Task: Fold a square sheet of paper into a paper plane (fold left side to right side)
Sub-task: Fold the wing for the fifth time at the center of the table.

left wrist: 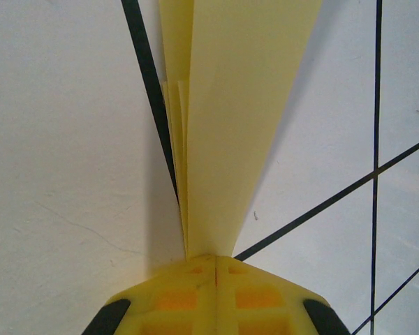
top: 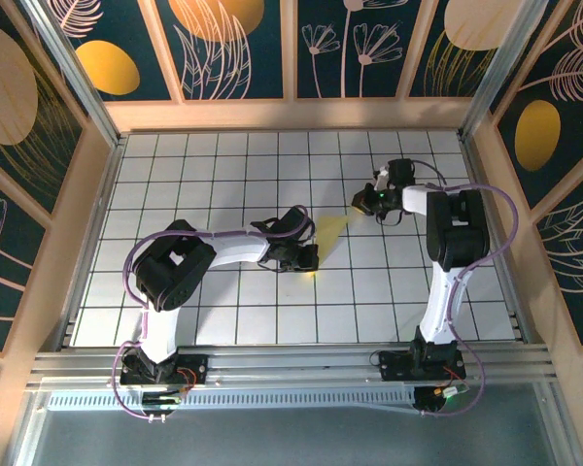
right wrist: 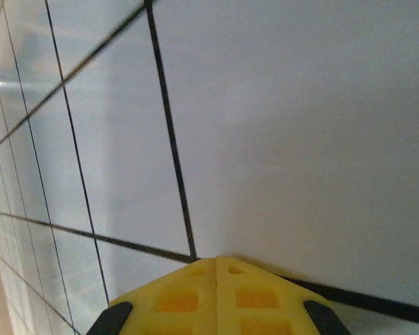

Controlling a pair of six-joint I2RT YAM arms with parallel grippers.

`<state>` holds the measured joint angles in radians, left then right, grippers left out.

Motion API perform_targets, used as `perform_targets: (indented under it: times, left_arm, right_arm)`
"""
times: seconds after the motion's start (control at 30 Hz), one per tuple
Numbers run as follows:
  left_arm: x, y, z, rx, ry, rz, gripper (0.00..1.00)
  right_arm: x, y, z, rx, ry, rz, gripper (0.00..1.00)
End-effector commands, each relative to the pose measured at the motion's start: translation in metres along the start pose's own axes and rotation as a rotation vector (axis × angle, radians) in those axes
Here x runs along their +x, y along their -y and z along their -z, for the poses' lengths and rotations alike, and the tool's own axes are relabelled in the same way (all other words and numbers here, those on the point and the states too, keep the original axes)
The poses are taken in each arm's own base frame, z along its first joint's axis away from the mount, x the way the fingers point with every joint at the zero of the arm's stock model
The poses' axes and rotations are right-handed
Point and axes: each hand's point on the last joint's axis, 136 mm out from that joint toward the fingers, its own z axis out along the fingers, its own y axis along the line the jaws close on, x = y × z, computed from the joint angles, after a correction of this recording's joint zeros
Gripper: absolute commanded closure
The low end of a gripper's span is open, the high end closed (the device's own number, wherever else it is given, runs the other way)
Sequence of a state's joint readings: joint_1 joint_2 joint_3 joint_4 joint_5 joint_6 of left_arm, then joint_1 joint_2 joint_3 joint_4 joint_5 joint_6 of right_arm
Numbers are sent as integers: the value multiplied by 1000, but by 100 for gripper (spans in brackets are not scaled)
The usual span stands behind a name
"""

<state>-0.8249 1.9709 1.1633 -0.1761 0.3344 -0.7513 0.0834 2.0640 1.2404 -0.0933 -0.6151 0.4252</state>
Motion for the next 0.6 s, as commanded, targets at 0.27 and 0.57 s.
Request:
perform_targets:
  times: [0.27,0.57]
  left_arm:
    - [-63,34,105,182,353,16,61]
    - [-87,-36,174,121,631,215,45]
  right_arm:
    - [6,-36,70,216,142,149,56]
    - [90,-63,56,484,73,282,35]
